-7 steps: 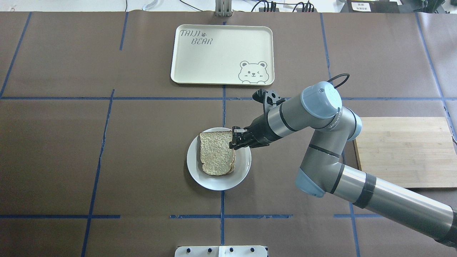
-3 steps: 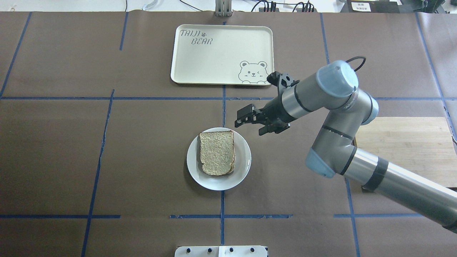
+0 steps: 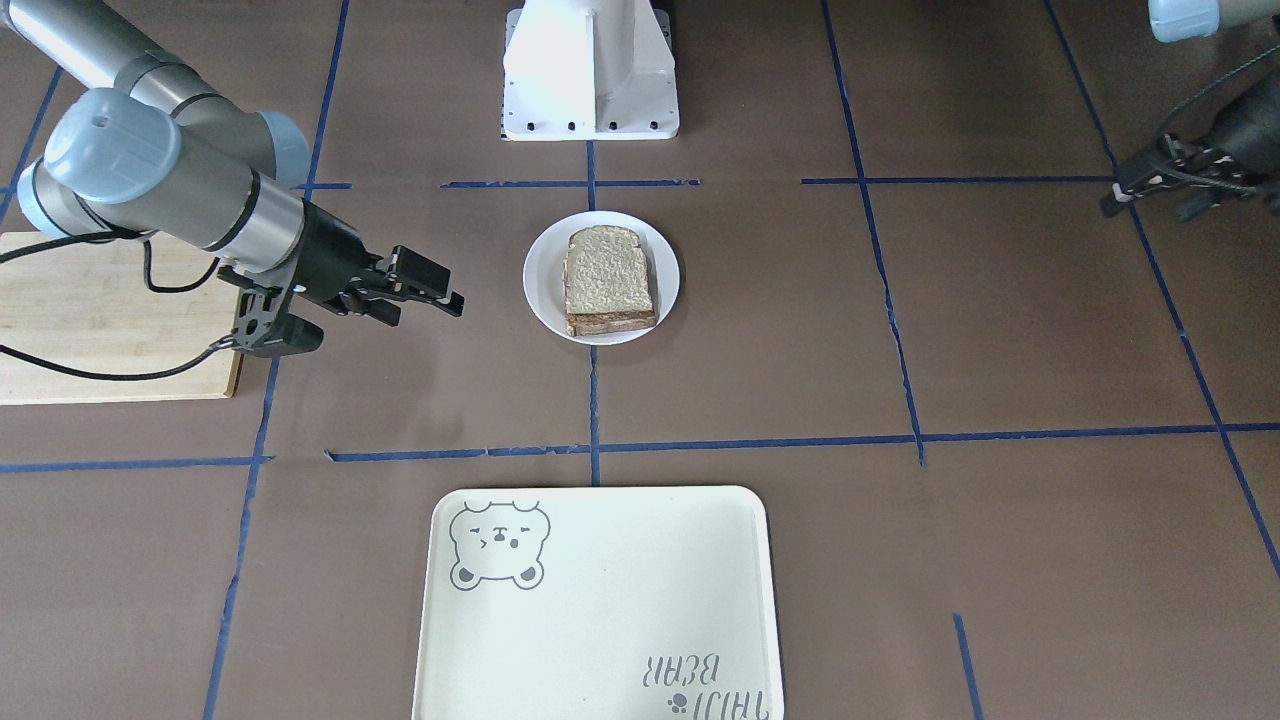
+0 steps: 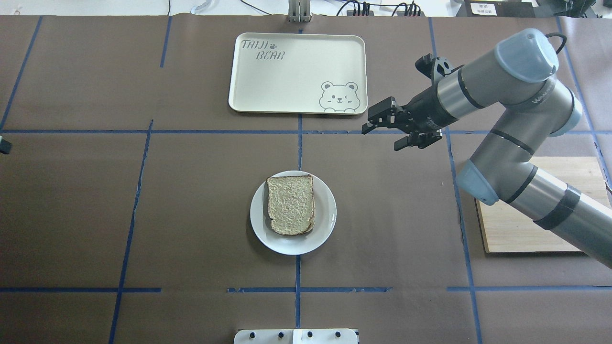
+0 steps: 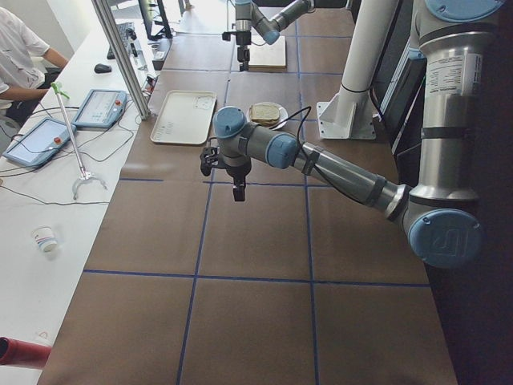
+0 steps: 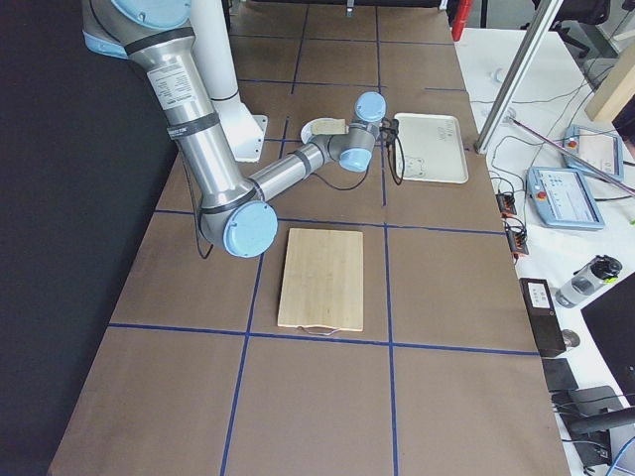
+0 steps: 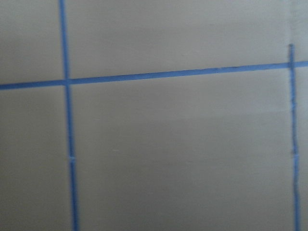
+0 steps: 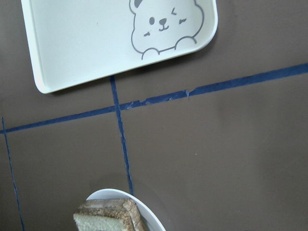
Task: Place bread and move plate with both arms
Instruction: 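Withdraw the right gripper toward the board while the left arm reaches toward the plate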
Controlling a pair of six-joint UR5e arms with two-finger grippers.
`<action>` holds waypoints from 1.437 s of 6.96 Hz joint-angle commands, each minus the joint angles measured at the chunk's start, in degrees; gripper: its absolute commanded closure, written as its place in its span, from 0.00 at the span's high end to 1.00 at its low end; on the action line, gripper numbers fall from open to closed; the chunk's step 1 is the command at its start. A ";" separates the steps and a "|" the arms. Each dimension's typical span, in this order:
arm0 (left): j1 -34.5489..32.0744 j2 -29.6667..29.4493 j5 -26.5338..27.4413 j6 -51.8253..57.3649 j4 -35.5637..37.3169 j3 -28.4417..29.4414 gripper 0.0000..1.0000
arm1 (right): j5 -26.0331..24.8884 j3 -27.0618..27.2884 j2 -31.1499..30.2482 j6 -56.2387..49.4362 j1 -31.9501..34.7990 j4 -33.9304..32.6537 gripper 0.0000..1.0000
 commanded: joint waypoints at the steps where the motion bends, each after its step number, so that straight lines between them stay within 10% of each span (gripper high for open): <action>1: 8.76 -4.81 -1.83 -21.73 -10.02 0.30 1.00 | -1.28 1.19 -4.04 -3.69 3.65 -0.83 1.00; 6: 25.81 -10.91 18.69 -60.97 -49.99 11.45 0.98 | -6.39 15.05 -15.19 -32.57 8.91 -23.90 1.00; 10: 38.57 -15.11 36.29 -76.90 -77.81 23.68 0.82 | -5.96 17.19 -19.52 -34.13 9.72 -24.03 1.00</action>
